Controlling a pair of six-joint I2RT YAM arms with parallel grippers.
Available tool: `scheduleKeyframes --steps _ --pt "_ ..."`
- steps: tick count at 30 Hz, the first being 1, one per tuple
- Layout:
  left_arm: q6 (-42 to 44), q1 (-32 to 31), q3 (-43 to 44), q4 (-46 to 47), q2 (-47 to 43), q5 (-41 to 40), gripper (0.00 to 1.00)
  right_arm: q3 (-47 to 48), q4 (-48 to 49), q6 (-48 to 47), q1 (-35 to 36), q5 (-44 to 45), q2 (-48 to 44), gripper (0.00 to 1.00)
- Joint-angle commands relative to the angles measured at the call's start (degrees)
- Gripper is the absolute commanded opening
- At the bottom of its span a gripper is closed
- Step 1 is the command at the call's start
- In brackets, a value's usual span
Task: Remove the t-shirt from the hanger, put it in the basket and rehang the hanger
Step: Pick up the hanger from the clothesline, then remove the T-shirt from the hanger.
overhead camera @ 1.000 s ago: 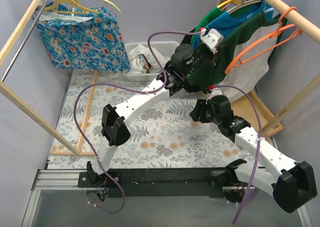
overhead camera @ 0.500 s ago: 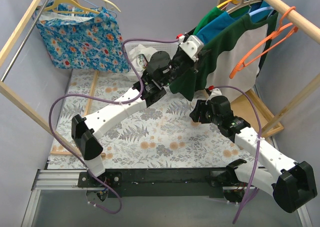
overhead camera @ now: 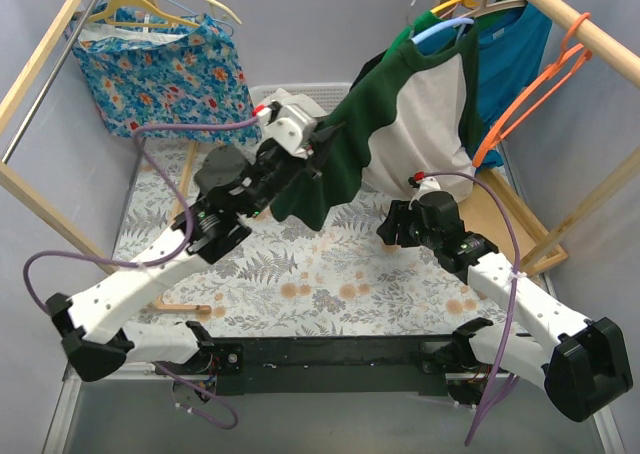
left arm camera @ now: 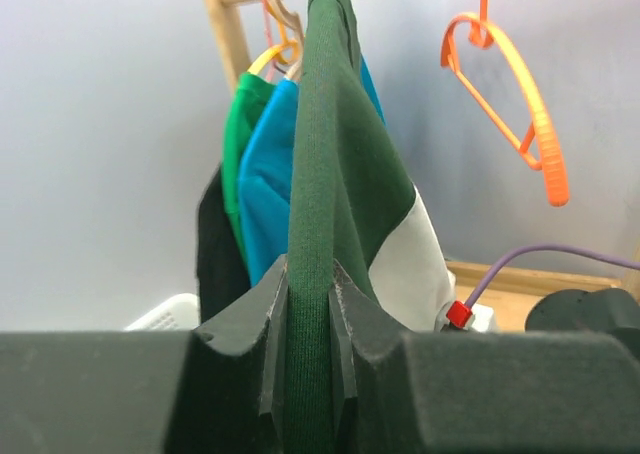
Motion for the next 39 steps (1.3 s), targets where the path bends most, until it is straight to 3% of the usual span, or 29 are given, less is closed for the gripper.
scheduleKeyframes --steps 1,7,16,31,35,39 --pt "1.04 -0.29 -0.75 0.22 -12.76 -4.14 0.00 1.85 3.30 -2.25 0.15 -0.71 -0.07 0.62" --pt "5.96 -3.11 0.03 -2.08 -21.05 -12.57 0.00 2.73 4.09 -3.92 0.23 -2.20 0.36 0.63" --pt "7.02 -3.02 6.44 -7.60 -23.96 -13.64 0.00 7.56 2.95 -5.59 0.23 -2.55 2.39 0.63" --pt "2.45 -3.11 2.15 -29.49 -28.96 -0.28 0.00 19.86 -5.31 -21.40 0.15 -4.05 -5.17 0.66" --pt "1.49 -3.11 1.44 -31.08 -31.51 -0.82 0.00 24.69 -3.47 -27.45 0.15 -2.56 -8.42 0.69" --pt "0.87 -3.02 2.76 -35.20 -33.70 2.70 0.00 27.86 4.50 -33.78 0.23 -4.74 -11.41 0.72"
